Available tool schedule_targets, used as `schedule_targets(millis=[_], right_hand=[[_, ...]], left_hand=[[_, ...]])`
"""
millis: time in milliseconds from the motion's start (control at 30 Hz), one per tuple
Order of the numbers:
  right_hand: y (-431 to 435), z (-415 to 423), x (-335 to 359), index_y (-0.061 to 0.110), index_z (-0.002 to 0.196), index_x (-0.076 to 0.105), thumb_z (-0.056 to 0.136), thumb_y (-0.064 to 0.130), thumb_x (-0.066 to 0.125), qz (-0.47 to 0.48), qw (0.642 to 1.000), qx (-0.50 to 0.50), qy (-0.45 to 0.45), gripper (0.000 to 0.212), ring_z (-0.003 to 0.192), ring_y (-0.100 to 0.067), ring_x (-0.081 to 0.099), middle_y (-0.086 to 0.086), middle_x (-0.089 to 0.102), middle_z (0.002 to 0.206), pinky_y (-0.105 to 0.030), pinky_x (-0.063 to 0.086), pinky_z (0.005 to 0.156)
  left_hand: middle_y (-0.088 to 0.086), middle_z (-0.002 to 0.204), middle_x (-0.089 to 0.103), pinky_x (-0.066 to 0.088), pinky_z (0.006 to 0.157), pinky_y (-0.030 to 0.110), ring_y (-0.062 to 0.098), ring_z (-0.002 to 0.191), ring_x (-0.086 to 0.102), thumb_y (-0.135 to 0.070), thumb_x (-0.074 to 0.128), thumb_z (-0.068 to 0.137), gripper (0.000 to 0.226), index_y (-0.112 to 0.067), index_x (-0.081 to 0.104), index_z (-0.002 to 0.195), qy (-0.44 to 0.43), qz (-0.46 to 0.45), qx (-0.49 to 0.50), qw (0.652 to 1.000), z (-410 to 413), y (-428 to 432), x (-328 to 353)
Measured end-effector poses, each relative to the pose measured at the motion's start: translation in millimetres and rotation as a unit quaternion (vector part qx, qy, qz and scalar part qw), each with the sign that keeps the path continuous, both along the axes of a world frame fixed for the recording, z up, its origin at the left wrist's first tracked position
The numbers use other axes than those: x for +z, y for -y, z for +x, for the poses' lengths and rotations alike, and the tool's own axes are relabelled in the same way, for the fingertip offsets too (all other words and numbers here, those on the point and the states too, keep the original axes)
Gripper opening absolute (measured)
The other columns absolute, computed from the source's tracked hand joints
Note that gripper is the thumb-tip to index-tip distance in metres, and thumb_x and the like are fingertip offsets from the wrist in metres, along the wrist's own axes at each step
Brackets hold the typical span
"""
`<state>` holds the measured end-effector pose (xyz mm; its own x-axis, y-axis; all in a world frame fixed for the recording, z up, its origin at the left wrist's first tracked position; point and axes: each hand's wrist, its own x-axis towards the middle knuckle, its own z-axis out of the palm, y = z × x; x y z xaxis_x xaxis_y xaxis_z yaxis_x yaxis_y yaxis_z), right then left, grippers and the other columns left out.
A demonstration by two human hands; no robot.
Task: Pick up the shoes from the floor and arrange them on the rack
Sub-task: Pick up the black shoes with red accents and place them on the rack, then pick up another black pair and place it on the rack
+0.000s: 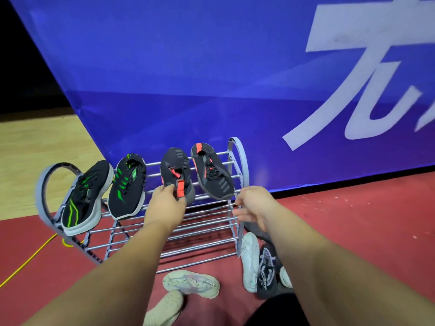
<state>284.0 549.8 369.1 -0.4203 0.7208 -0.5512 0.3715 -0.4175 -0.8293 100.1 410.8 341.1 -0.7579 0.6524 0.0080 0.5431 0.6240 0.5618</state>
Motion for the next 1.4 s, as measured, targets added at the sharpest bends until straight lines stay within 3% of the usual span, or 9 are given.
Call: schedule_targets(millis=[100,233,400,567,800,967,1133,1267,1400], right_hand=[[-1,28,23,0.010,0.104,0.061,0.099,0.011,0.051,0.044,0.999,0.024,0.018,0.011,0.075,-0.026,0.067,-0.008,0.063,0.090,-0.031,0.055,0.058],[4,75,61,0.011,0.097,0.059,0.099,0.015,0.055,0.127,0.989,0.037,0.061,0.006,0.083,-0.027,0.075,-0.012,0.067,0.108,-0.037,0.060,0.071],[15,142,98,0.013,0.095,0.054,0.092,0.011,0.058,0.230,0.964,0.056,0.122,0.005,0.067,-0.029,0.057,-0.014,0.052,0.088,-0.038,0.046,0.063],[19,201,102,0.004,0.087,0.050,0.083,0.017,0.057,0.295,0.932,0.047,0.203,0.015,0.066,-0.026,0.052,-0.011,0.048,0.082,-0.039,0.044,0.062],[13,256,66,0.010,0.086,0.059,0.085,0.014,0.060,0.278,0.932,0.044,0.227,0.004,0.065,-0.032,0.061,-0.019,0.060,0.076,-0.039,0.051,0.061],[1,271,45,0.008,0.100,0.064,0.094,0.014,0.062,0.250,0.943,0.060,0.211,0.009,0.075,-0.030,0.063,-0.018,0.068,0.093,-0.039,0.057,0.070],[-14,272,19,0.005,0.105,0.066,0.096,0.015,0.062,0.209,0.957,0.076,0.186,0.015,0.079,-0.030,0.066,-0.022,0.072,0.103,-0.044,0.061,0.081],[-22,271,-12,0.005,0.102,0.065,0.093,0.014,0.066,0.178,0.961,0.085,0.192,0.013,0.069,-0.025,0.065,-0.018,0.070,0.097,-0.036,0.059,0.058],[-36,275,-47,-0.002,0.104,0.064,0.092,0.012,0.061,0.146,0.959,0.092,0.225,0.018,0.071,-0.032,0.064,-0.021,0.065,0.086,-0.043,0.057,0.064]], left_hand=[[0.010,0.116,0.057,0.046,0.088,0.039,0.031,0.106,0.055,-0.031,0.051,0.095,0.020,-0.017,0.064,0.102,-0.039,0.013,-0.001,0.999,7,-2,29],[0.009,0.105,0.060,0.042,0.072,0.034,0.029,0.086,0.054,-0.027,0.053,0.090,0.015,-0.017,0.061,0.084,-0.067,0.022,-0.040,0.997,37,-11,76],[0.010,0.098,0.070,0.054,0.080,0.039,0.030,0.086,0.064,-0.024,0.051,0.093,0.026,-0.011,0.071,0.106,-0.085,0.053,-0.124,0.987,96,-18,123],[0.005,0.124,0.068,0.047,0.088,0.030,0.027,0.107,0.064,-0.026,0.050,0.095,0.039,-0.022,0.065,0.130,-0.110,0.004,-0.216,0.970,151,-22,146],[-0.001,0.139,0.060,0.042,0.108,0.034,0.021,0.125,0.057,-0.040,0.060,0.094,0.048,-0.025,0.057,0.140,-0.090,-0.209,-0.333,0.915,188,-30,129],[0.001,0.103,0.068,0.058,0.070,0.032,0.019,0.086,0.068,-0.041,0.066,0.092,0.047,-0.030,0.058,0.136,0.018,-0.331,-0.324,0.886,202,-24,110],[0.009,0.119,0.069,0.060,0.085,0.040,0.028,0.102,0.070,-0.038,0.065,0.092,0.053,-0.029,0.052,0.143,0.027,-0.374,-0.308,0.874,207,-35,98],[0.001,0.099,0.070,0.063,0.078,0.039,0.022,0.089,0.072,-0.039,0.066,0.092,0.047,-0.028,0.057,0.137,-0.005,-0.370,-0.332,0.868,211,-57,78],[-0.010,0.088,0.064,0.055,0.090,0.032,0.016,0.087,0.066,-0.037,0.064,0.093,0.044,-0.022,0.061,0.135,-0.031,-0.362,-0.371,0.855,216,-82,44]])
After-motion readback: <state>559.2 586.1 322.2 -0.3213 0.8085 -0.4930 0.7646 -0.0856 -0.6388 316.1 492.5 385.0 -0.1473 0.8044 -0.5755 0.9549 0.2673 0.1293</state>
